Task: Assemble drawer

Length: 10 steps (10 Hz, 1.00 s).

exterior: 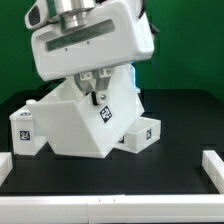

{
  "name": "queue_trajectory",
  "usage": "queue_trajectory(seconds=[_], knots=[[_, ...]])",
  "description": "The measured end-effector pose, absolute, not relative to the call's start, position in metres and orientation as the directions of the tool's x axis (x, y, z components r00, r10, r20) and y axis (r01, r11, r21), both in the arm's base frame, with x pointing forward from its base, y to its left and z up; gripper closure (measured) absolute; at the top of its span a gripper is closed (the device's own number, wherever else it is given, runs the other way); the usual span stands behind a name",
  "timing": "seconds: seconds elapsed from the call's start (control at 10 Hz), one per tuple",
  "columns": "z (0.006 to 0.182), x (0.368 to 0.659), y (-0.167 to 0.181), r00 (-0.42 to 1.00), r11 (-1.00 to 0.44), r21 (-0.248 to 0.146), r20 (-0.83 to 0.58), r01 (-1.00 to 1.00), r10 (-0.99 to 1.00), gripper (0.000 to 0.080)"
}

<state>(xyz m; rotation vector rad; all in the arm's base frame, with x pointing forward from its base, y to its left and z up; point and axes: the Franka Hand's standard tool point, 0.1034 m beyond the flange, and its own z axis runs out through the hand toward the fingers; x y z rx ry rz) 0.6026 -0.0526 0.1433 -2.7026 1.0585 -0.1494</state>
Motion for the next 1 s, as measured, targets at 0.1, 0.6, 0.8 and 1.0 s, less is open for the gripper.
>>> queue_trajectory(seconds=[0.1,0.6,0.8,1.0], knots=[[0.141,0.596,-0.052,0.744,-0.709,-0.242,-0.094,-0.662,-0.662,0.0767],[0.158,0.623,-0.019,0.506,-0.496,-0.159,-0.477,-0.854,-0.718,0.0767],[0.148,0.628,-0.011,0.425,-0.475,-0.081,-0.595,-0.876,-0.682,0.0767],[0.143,0.631,-0.02,0.42,-0.475,-0.075,-0.602,-0.877,-0.679,0.0767]])
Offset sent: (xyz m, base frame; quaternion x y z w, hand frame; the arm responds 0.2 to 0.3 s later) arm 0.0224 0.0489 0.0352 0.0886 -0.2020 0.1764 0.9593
